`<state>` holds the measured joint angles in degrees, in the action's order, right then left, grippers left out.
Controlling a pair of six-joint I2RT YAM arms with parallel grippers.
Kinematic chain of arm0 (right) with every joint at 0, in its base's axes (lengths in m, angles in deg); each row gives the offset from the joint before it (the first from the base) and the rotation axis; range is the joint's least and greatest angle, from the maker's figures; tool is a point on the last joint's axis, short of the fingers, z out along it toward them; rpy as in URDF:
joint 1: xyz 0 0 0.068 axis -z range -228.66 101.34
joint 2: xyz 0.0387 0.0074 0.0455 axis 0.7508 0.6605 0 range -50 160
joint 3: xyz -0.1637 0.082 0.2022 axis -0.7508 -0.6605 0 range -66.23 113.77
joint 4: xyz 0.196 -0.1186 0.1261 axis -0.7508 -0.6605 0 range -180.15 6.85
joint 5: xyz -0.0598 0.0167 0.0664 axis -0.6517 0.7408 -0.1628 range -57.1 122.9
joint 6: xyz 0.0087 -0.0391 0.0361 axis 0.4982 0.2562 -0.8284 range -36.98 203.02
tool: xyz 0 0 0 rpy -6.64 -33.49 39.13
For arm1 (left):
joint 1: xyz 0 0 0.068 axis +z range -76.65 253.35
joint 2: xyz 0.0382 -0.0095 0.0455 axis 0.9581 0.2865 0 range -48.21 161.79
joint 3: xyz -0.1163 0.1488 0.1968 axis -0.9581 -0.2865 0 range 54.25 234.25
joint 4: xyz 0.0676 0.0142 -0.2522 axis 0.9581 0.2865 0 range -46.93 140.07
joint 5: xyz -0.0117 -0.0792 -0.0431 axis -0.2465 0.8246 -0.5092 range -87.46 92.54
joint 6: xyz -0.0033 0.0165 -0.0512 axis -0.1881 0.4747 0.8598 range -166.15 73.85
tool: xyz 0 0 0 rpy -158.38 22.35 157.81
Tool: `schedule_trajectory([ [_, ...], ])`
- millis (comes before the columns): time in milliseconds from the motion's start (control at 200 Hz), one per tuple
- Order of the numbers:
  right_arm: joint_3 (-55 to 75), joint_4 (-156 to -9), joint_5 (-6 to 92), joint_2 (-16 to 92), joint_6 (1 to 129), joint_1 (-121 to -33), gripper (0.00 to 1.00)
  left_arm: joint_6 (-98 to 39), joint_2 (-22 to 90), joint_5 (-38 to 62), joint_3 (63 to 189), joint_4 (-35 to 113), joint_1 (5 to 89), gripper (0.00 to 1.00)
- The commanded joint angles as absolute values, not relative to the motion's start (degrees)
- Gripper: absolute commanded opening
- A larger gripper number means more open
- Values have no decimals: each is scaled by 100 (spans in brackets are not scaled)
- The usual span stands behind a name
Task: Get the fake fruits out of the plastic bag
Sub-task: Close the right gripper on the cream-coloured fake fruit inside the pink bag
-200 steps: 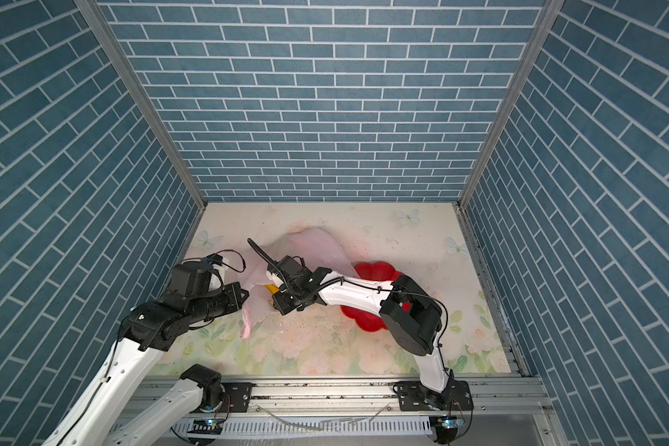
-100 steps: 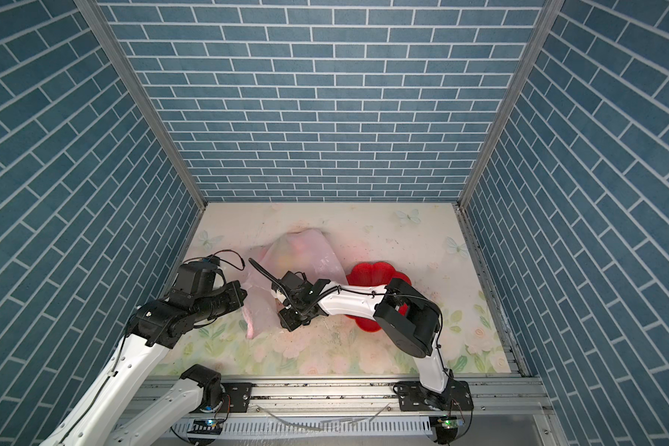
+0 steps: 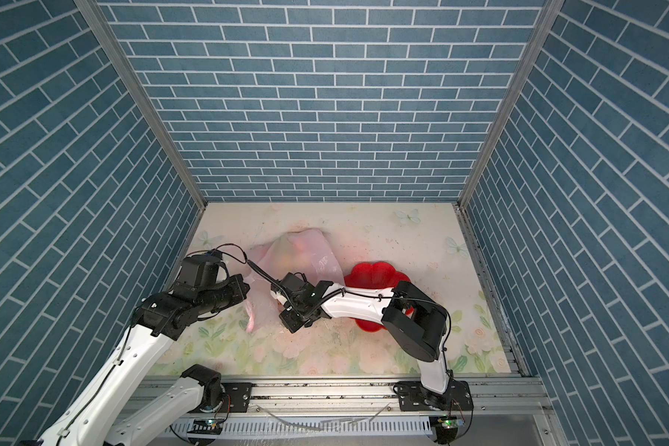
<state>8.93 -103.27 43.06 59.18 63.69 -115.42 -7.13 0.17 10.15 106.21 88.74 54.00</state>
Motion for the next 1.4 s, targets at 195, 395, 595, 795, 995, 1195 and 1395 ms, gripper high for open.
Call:
schedule_trajectory([
  [195,1700,-10760,3571,6304,6459,-11563,26,-888,-384,1145,10571,9365,5459,0],
  [395,2185,-10896,3203,6566,6412,-11502,27,-875,-615,1330,10277,9538,5464,0],
  [595,2604,-10795,2798,6815,6302,-11364,36,-750,-763,1606,10007,9366,5459,0],
  [795,2874,-10486,2656,7013,5979,-11147,63,-649,-892,1806,9773,9019,5468,0],
  [995,3300,-10379,2625,7346,5640,-10963,77,-570,-836,1958,9578,8528,5463,0],
  [1195,3696,-10332,2642,7529,5318,-10812,86,-787,-401,1852,9688,8188,5463,0],
  [1395,4069,-10358,2695,7935,5056,-10703,92,-1231,325,1541,10115,8067,5465,0],
])
